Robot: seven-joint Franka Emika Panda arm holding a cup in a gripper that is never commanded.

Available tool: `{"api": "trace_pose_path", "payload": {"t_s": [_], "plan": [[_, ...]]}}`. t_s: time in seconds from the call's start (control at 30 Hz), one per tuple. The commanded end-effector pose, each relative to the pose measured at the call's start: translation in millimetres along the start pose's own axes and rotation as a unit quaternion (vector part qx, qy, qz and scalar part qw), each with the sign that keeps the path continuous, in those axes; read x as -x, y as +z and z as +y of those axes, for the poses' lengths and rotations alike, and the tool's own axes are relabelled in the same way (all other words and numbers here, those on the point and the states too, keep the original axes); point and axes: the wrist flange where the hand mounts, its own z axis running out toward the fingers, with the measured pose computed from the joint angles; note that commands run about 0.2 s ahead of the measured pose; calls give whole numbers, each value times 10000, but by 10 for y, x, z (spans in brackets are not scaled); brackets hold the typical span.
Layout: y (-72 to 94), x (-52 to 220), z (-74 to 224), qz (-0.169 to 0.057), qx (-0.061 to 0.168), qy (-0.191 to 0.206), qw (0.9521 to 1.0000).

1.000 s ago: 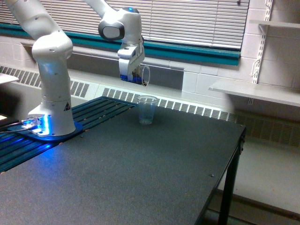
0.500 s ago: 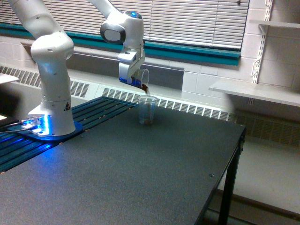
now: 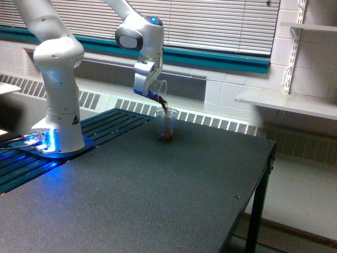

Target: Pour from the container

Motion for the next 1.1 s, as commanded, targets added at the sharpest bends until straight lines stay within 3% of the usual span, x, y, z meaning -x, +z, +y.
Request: {"api": "trace_pose_path", "payload": {"t_s": [0.03,0.37,1.1], "plan": [[10,-11,-21,-114,34,-171,9998],[39,-29,-23,-304,102,-258,9992],[-8,-233,-17,-472,205,-328,9981]]}}
